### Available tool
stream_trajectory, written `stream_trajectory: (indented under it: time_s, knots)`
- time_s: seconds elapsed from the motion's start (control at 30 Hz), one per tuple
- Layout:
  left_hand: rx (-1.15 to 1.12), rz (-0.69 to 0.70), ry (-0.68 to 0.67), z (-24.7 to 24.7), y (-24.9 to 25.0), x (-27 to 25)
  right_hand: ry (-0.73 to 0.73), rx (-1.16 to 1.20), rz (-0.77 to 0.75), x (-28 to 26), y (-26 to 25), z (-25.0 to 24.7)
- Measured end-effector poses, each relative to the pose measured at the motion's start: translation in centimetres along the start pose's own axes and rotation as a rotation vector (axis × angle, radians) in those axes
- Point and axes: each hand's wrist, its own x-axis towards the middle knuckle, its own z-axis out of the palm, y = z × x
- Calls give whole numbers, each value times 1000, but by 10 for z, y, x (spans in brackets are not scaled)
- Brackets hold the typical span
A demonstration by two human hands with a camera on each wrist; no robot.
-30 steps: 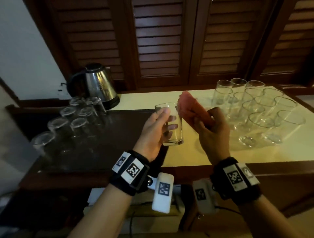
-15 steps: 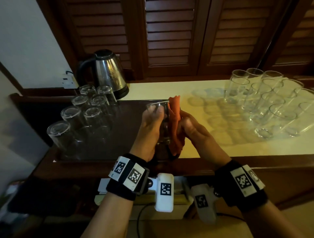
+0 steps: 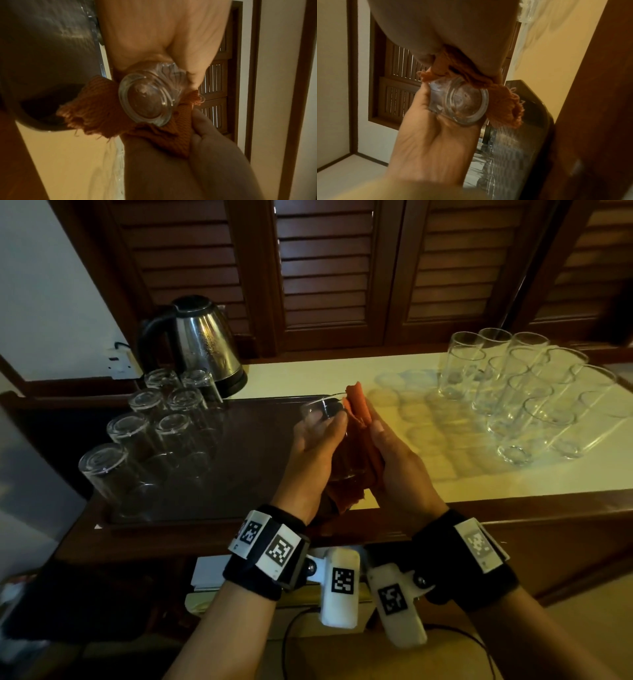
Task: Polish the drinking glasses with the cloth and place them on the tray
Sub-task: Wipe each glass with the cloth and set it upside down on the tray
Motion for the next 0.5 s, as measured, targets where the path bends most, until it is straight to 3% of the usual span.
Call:
stream_trajectory:
  time_s: [0.17, 0.3, 0.5]
  knots:
    - [46, 87, -113, 5, -2, -1, 99, 182, 111, -5, -3, -3]
    - [-66, 5, -218, 2, -7, -4, 165, 406, 258, -9, -4, -11]
    - [-59, -75, -238, 6, -11, -2, 134, 399, 278, -15, -5, -21]
